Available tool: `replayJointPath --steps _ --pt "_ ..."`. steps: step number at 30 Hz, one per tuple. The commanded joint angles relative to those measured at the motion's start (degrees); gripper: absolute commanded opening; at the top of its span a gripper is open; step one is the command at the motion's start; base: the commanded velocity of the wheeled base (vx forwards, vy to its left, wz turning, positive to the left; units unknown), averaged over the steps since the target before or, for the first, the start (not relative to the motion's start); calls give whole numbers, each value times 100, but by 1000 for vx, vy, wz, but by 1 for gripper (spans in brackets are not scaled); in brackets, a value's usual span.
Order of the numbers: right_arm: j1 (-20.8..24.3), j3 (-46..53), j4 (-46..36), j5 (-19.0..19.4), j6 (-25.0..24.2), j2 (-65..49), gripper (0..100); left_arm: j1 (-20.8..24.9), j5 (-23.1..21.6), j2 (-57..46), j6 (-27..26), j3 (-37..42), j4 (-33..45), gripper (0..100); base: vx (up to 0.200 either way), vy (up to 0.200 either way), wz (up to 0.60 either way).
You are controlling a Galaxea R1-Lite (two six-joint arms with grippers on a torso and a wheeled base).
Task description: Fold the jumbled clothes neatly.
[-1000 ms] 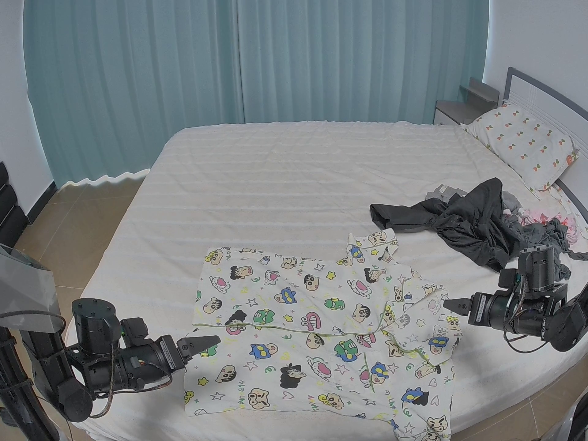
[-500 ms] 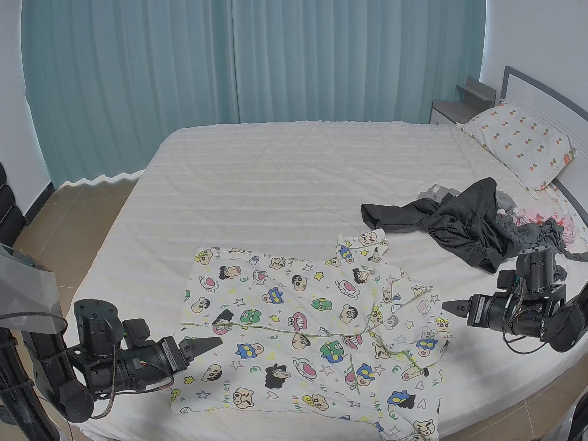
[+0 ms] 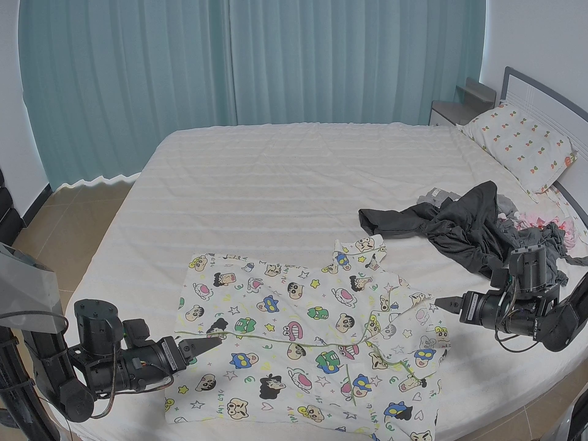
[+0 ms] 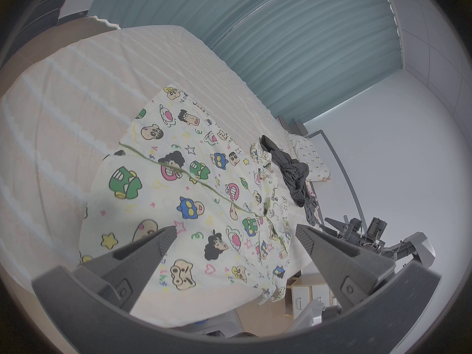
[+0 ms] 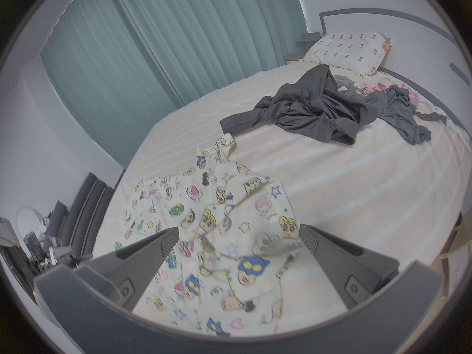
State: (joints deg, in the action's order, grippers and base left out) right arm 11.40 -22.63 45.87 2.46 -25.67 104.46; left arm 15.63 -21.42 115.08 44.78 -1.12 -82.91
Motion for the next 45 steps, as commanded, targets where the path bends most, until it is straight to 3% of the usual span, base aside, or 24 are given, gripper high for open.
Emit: replayJointPath --steps 1,14,15,23,30,45 --pt "161 -629 185 -9 -377 646 100 -7 -3 94 -4 -11 -24 100 0 0 0" --pt "196 -3565 -61 -62 -799 3238 100 -16 6 164 5 42 -235 100 0 0 0" --pt "240 -4171 -114 -79 -939 3643 100 -16 6 164 14 59 -235 100 0 0 0" --pt "354 -5709 -1124 -79 -1397 4302 100 -16 24 164 14 68 -235 100 0 0 0" --pt "354 -6465 -1977 -132 -1414 4539 100 -16 33 164 14 103 -235 100 0 0 0" --pt "381 -8003 -3032 -185 -1414 5286 100 -16 138 164 22 103 -235 100 0 0 0"
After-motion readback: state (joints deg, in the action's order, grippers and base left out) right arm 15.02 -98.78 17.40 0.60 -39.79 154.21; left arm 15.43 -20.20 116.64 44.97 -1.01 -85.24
